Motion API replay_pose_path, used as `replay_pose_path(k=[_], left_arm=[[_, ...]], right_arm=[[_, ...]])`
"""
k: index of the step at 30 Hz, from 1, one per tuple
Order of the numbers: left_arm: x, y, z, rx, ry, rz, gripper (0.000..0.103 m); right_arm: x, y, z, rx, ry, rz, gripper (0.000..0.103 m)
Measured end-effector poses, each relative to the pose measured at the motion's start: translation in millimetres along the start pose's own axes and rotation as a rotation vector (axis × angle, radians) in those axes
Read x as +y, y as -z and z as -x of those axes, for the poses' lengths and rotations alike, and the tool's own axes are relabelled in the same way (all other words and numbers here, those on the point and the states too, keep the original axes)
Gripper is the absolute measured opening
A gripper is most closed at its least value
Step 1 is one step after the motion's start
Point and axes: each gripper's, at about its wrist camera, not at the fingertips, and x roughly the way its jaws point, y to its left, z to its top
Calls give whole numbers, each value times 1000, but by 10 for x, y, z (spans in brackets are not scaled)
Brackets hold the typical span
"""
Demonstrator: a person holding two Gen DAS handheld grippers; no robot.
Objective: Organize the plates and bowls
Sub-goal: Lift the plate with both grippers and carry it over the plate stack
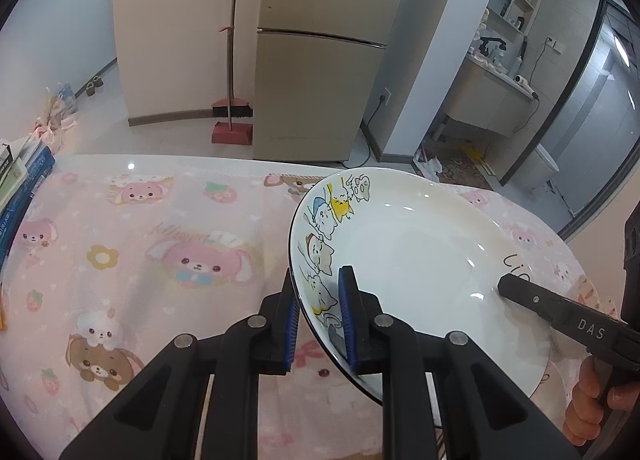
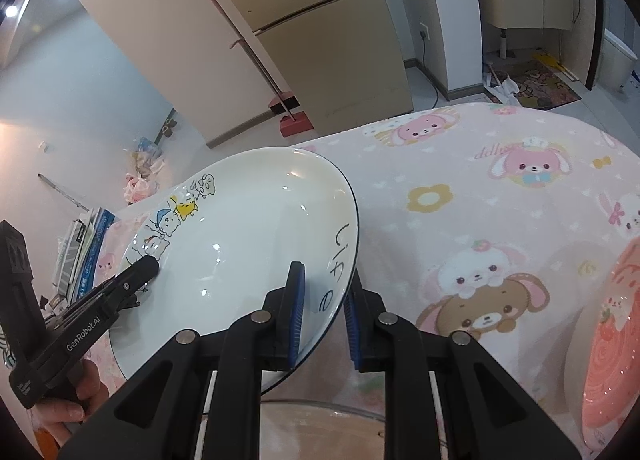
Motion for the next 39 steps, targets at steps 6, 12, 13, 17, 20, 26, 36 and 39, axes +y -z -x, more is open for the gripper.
replay_pose_path(k=[6,12,13,17,20,26,36,39], left_arm=[[-50,92,289,-11,33,0,20],[-176,263,698,-30,49,-7,20],[-207,328,770,-28,47,-9,20],[-343,545,978,-30,52,-28,20],[-454,710,1125,-34,54,-36,20],[-587,1000,1398,-56,76,-46,20],[-772,1447,1759,-131,58,-67,21],[-838,1535,1724,-136,45,-114,21]], right_arm=[[72,58,255,-20,2,30,18],[170,228,641,-50,26,81,18],[180,277,695,-46,24,92,18],[127,492,901,-55,19,90,18],[56,625,1038,-64,12,85,18],[-10,893,1356,-105,19,102,18],[-43,1282,1704,-161,13,151,18],[-85,1376,1701,-175,22,143,18]])
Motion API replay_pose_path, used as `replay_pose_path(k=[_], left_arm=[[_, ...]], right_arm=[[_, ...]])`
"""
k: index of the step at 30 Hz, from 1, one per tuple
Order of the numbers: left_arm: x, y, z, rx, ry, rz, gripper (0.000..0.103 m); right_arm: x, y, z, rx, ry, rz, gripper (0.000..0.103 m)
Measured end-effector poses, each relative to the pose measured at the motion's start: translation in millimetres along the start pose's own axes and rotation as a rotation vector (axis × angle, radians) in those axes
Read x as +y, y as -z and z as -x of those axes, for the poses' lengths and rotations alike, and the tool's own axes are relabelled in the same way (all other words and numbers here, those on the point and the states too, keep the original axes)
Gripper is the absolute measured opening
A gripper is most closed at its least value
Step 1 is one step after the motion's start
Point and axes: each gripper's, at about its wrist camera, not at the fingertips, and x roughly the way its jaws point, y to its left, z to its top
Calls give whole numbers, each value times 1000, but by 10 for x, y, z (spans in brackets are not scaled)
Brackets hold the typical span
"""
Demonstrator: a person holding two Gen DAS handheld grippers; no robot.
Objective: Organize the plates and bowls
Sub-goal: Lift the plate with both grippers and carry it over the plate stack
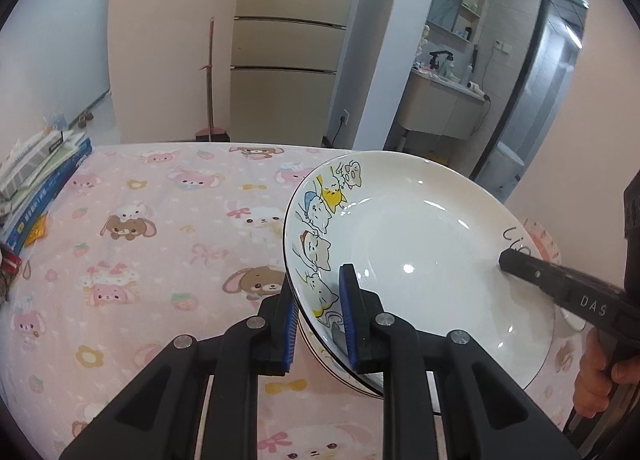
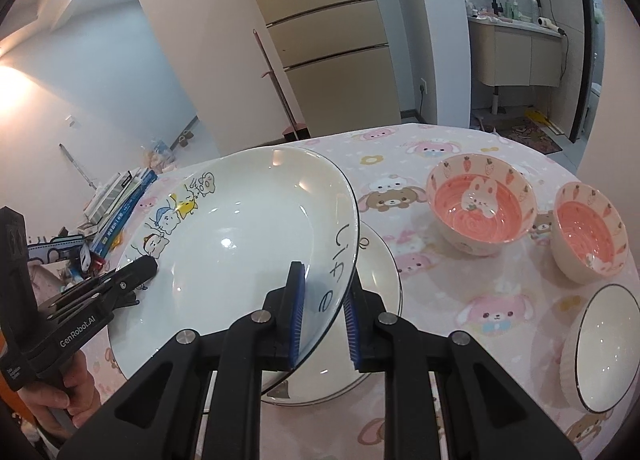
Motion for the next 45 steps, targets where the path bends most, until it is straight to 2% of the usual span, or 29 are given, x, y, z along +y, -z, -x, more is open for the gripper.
replay_pose_path(k=[4,9,15,19,26,37,45], left_arm=[[-73,140,-101,3,-9,-52,22],[-32,277,-265,44,22,-30,22],[-40,370,-370,50,14,-50,23],[-50,418,-455,77,17,-62,24],[-87,482,-490,72,-14,-97,24],[-134,552,-524,68,-74,-141,26],[-165,575,-502,58,-98,-155,26]], right_arm=[[-83,163,-44,-14,31,-22,18],[-123,294,-128,-1,66,9,18],[-159,400,-203,8,74,-6,18],[-160,454,-227,-2,112,8,18],[-209,559,-277,9,108,5,18],[-20,665,-293,-31,210,117,20],[-38,668,-282,-26,201,115,20]])
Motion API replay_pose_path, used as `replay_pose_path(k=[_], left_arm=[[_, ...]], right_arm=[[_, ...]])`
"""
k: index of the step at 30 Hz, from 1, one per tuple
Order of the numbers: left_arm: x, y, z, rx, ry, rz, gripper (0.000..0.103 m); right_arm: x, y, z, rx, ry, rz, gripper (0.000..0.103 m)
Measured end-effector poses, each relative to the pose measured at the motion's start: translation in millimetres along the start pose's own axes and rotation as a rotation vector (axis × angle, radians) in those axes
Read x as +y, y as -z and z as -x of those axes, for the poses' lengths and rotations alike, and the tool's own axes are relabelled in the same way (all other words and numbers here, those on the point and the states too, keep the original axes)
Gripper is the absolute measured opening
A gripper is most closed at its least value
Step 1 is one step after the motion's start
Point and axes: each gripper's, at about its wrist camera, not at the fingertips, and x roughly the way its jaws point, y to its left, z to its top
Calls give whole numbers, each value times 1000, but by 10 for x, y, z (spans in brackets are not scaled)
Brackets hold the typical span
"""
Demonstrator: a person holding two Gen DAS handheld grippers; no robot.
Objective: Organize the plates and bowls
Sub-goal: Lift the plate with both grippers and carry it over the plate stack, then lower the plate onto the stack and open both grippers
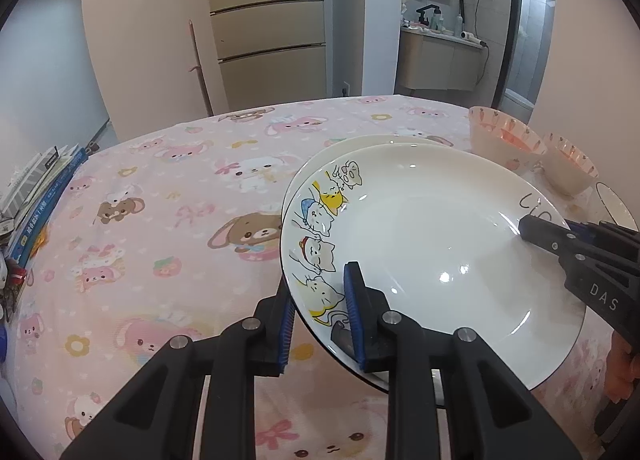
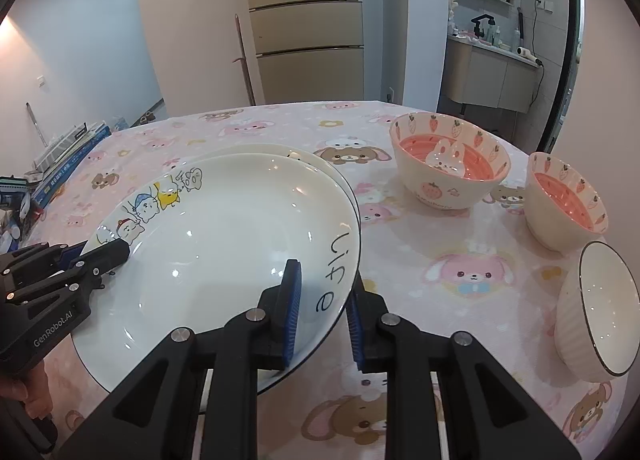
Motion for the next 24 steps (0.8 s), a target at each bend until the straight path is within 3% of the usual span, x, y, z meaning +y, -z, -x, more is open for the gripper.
replay_pose_path(k=[17,21,24], left_arm=[[-7,-18,64,9,-11,17,27],[-77,-18,-6,13,-55,1,28],[-46,-20,-21,14,-31,14,28]], right_arm=[[10,17,44,4,-2,6,21],[22,20,6,10,20,10,22],[-2,23,-13,13,13,5,22]])
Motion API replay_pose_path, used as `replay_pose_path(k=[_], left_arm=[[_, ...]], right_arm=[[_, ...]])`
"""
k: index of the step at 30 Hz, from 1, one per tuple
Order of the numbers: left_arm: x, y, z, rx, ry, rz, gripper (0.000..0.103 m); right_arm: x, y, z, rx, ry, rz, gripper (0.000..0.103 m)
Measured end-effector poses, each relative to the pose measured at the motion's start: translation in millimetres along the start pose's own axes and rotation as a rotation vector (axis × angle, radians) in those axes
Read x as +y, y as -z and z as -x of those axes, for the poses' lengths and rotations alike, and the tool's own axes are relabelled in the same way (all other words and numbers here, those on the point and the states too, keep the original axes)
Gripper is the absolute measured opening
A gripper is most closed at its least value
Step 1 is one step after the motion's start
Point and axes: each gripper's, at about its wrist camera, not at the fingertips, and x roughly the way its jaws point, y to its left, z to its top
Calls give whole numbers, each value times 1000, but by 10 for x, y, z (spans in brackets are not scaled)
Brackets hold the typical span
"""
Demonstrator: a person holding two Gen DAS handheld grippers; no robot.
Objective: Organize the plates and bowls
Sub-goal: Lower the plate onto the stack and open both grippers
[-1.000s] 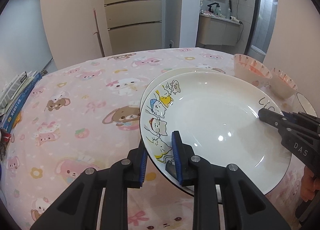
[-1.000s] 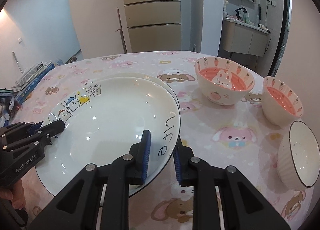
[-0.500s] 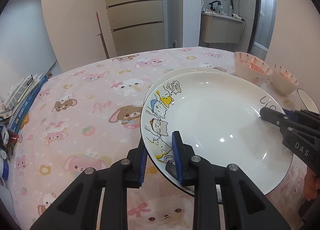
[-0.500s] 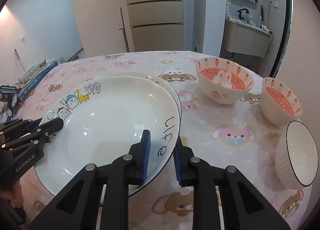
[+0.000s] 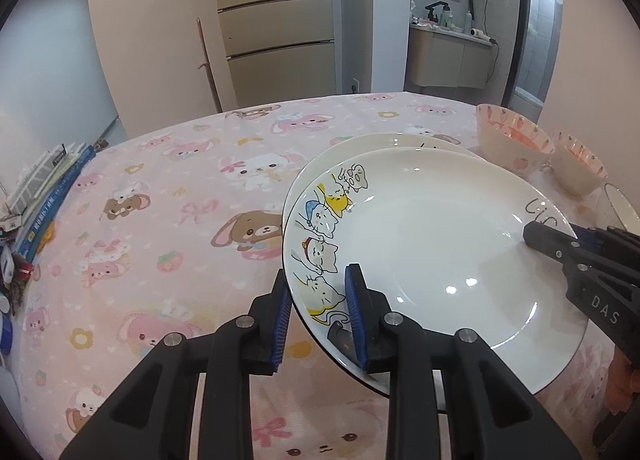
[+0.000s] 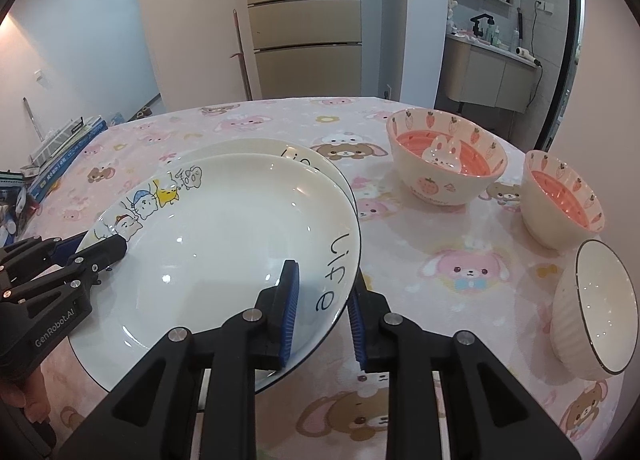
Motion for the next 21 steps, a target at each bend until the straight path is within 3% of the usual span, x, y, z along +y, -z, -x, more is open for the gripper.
replay_pose_path(k=[7,9,10,11,13,21], left_arm=[[5,5,-10,-4,5,10,28],[1,7,-10,-3,12,8,34],[-14,6,-8,-3,19,1,42],[-39,7,1,-11,17,-14,56],[-107,19,22,-24,9,-47,66],[-59,21,77,-18,24,-30,66]], right_arm=[[-3,-12,-3,1,-9,-3,25],[3,-14,-3,1,-10,3,25],[1,-15,-3,0,-11,4,26],[-2,-15,-4,0,-14,2,26],[-11,-15,-6,2,-20,2,26],[-51,-9,21,4,-43,-15,27]])
